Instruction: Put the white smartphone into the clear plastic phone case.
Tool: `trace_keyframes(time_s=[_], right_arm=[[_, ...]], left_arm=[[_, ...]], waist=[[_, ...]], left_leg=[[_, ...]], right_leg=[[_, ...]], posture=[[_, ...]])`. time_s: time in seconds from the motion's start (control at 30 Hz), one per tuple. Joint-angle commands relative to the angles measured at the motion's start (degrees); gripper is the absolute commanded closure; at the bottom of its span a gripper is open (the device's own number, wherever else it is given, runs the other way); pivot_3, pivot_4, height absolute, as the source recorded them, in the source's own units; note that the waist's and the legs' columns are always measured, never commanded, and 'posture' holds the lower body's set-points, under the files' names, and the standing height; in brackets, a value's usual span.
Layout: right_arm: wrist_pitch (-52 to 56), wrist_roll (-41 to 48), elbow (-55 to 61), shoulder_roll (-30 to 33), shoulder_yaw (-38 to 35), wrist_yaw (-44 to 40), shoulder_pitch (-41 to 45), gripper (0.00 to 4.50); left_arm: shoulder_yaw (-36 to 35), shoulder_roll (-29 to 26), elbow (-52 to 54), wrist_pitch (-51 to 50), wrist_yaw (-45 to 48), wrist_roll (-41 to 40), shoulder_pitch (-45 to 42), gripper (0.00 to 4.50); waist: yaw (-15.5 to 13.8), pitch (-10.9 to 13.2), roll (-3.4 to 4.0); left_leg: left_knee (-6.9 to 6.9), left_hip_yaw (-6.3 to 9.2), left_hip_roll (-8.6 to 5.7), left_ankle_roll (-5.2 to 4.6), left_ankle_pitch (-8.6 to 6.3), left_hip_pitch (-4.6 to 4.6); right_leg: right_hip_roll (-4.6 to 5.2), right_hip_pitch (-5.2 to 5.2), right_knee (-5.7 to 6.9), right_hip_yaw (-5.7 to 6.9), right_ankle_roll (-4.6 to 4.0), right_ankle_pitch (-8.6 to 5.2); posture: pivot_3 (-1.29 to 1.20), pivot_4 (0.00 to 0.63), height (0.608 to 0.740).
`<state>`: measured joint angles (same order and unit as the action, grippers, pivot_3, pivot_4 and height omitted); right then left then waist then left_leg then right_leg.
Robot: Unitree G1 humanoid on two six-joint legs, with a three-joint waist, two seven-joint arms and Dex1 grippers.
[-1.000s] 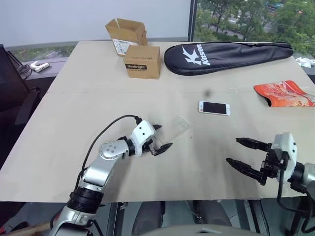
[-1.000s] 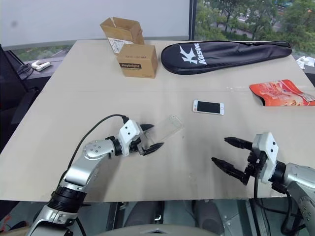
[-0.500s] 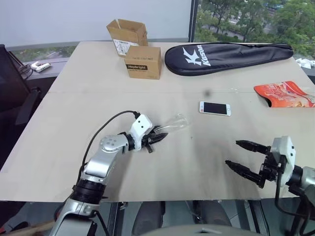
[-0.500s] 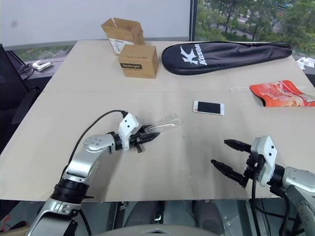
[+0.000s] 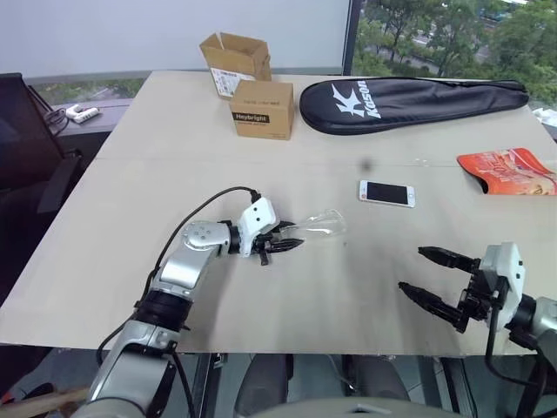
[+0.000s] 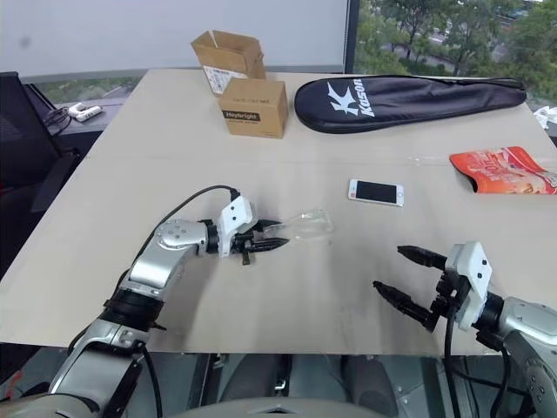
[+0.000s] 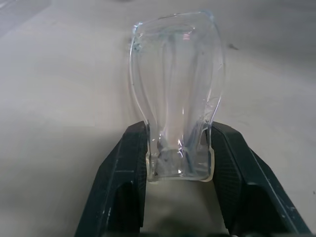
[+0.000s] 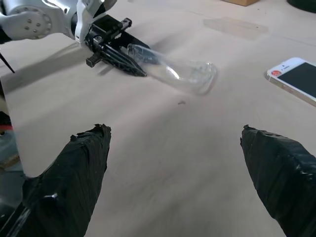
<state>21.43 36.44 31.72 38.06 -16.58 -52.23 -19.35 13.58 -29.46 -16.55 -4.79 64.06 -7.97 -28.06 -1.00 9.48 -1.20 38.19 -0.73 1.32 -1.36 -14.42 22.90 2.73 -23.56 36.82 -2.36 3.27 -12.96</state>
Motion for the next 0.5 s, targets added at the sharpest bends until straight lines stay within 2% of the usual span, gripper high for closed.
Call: trace_keyframes(time_s=[0.03, 0.27, 0.5], right_arm=[[-1.4, 0.1, 2.0, -0.1, -1.0, 0.4, -0.4, 0.00], [-2.7, -1.1, 1.9, 1.0, -3.2, 0.0, -2.0, 0.00], [-5.3, -0.4, 1.3, 2.0, -7.4, -3.1, -4.4, 0.00]], left_arm=[[3.8, 1.9, -7.2, 7.8, 4.7, 3.1, -4.5, 2.72], [6.2, 7.4, -19.3, 15.8, 8.8, 6.0, -14.2, 2.72], [8.2, 9.2, -20.8, 17.8, 10.6, 9.1, -16.3, 2.72]], waist=[[0.0, 0.0, -0.01], [0.2, 0.0, -0.02], [0.3, 0.0, -0.04]], left_leg=[[0.01, 0.00, -0.02, 0.00, 0.00, 0.01], [0.09, 0.05, -0.06, -0.01, -0.01, 0.08], [0.09, 0.09, -0.05, -0.04, -0.02, 0.10]], right_leg=[[0.01, 0.00, 0.00, 0.00, 0.00, 0.00], [0.00, 0.02, -0.01, -0.03, 0.02, 0.01], [-0.02, 0.00, -0.02, -0.03, 0.25, 0.13]], posture=[[0.00, 0.150, 0.740], [0.00, 0.150, 0.740], [0.00, 0.150, 0.740]])
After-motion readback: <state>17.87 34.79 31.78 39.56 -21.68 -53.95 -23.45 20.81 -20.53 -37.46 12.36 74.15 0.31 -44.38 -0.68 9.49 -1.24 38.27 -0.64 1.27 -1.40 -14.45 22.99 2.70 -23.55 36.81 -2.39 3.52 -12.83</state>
